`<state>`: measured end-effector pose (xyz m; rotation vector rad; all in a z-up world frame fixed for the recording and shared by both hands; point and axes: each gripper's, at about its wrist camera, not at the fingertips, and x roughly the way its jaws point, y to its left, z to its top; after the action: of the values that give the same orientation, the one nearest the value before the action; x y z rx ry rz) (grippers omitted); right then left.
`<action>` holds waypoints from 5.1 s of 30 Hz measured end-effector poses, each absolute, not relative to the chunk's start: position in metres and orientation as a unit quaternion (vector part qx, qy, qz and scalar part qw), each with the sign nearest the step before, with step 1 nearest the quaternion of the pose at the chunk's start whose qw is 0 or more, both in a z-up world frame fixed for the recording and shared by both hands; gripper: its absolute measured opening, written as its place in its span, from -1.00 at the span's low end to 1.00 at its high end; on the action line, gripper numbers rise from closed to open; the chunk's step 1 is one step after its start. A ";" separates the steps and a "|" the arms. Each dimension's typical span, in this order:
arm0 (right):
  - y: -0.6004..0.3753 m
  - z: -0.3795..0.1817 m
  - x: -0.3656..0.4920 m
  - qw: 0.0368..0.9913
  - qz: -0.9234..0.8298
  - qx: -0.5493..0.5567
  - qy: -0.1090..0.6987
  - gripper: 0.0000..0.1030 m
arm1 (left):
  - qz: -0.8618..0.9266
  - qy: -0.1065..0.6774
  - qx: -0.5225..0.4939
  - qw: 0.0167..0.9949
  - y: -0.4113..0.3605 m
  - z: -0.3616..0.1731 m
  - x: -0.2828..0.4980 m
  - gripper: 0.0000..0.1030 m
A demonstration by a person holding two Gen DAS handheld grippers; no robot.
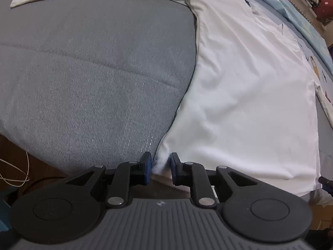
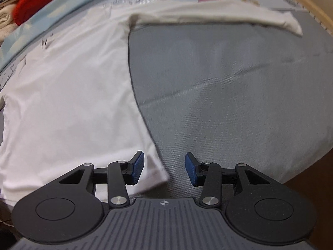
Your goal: Fold small clothes
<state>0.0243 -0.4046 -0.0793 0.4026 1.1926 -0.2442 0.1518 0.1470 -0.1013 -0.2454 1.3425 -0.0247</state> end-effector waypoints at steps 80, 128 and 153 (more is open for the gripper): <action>-0.348 -0.037 0.054 0.886 -0.087 0.077 0.450 0.07 | -0.061 0.517 0.039 0.853 0.037 -0.095 0.142 -0.50; -0.667 -0.128 0.148 0.769 -0.441 0.393 0.245 -0.83 | -0.073 0.430 0.002 0.900 -0.056 -0.028 0.349 -0.19; -0.211 -0.051 0.271 0.889 0.137 0.079 0.429 -0.84 | 0.010 0.463 -0.168 0.870 0.093 -0.023 0.370 -0.20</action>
<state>0.2712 -0.2112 -0.0508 0.1635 0.8912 0.2839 0.3701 0.0932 -0.0228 -0.3516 0.9682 0.0215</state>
